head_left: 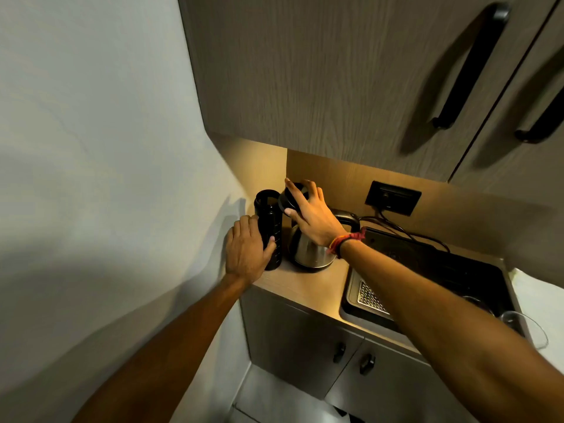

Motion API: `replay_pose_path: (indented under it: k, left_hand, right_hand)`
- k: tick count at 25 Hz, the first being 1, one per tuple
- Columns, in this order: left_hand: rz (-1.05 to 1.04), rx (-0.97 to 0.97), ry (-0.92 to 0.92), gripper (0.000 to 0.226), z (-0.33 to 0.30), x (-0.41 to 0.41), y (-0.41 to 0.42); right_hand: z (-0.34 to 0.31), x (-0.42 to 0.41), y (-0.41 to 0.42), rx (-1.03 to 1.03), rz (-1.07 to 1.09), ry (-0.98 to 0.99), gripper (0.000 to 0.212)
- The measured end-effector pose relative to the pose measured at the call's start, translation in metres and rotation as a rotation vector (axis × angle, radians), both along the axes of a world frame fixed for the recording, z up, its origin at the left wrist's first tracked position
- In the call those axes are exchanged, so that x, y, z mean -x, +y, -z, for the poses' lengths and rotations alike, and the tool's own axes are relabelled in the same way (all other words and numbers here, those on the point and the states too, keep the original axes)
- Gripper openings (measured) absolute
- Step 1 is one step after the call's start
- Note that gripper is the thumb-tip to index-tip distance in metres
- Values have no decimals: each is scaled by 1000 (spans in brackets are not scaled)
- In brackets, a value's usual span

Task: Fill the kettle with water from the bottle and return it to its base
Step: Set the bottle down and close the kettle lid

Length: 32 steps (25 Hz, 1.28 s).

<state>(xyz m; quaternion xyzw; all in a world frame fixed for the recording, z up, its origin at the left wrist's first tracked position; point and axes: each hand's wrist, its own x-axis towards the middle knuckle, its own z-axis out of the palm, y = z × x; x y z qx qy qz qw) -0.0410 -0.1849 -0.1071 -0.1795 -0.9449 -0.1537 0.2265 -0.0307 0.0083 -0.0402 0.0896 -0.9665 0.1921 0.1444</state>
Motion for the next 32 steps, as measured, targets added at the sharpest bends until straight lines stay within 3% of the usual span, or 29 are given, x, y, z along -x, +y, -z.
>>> replay_pose_path:
  k: [5,10,14,17,21,23,25,28,32]
  left_hand:
    - [67,-85,-117,63,-23,12,2]
    - [70,-103,-156,66,-21,14,-1]
    - [29,-82,-115,60,-16,15,-3]
    - [-16,-81,-30,50,-14,9,-1]
    - [249,-89,70,26,-5,-5,15]
    - [401,-59,7,26,-5,-7,38]
    - [492,-6,-71,39,-14,-1,67]
    - [523,84,-186,78,-34,21,110]
    - [311,324,-503,120,-49,57,150]
  right_hand:
    - [-31,36,-30,-262,-116,-39,65]
    - [-29,51,-40,-349,-139,-88,67]
    - [-21,50,-38,-347,-138,-78,75]
    - [-10,42,-31,-232,-124,-58,85]
    - [16,18,14,-177,-99,-39,92]
    - [31,9,51,-221,8,-96,90]
    - [40,4,84,-268,146,-197,86]
    - [42,6,109,-285,205,-347,73]
    - [37,14,117,-196,218,-482,61]
